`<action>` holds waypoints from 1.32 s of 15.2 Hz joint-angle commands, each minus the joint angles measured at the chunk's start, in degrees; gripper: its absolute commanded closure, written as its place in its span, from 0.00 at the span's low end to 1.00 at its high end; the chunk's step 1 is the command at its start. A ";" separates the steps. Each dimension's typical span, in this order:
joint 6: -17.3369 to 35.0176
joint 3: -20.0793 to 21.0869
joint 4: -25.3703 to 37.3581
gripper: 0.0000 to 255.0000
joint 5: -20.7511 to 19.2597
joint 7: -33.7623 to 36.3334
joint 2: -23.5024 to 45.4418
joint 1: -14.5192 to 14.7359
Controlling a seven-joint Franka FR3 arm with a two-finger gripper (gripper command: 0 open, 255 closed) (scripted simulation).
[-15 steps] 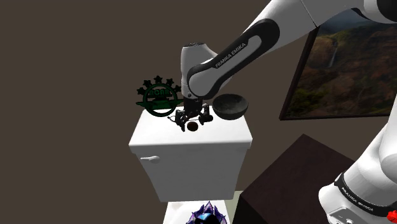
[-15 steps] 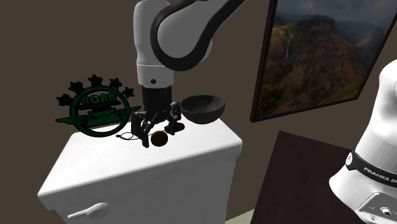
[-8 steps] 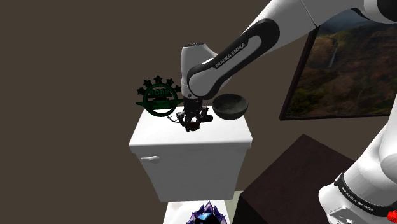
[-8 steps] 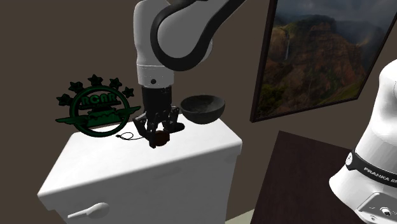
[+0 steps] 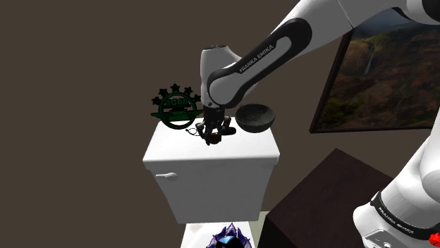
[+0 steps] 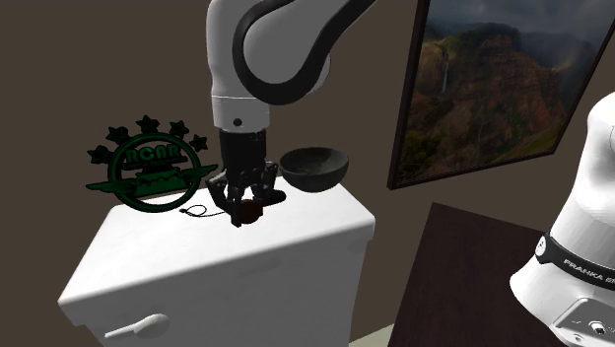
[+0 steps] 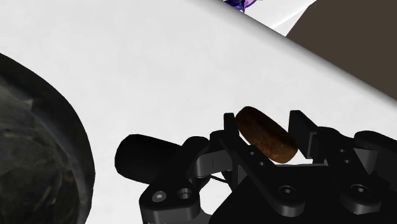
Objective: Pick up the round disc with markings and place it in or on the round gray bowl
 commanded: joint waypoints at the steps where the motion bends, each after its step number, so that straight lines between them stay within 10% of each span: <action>1: -1.25 0.13 0.51 1.00 0.31 -0.12 -0.78 -0.12; 20: -14.50 0.87 6.81 1.00 3.05 -1.01 -8.13 -1.05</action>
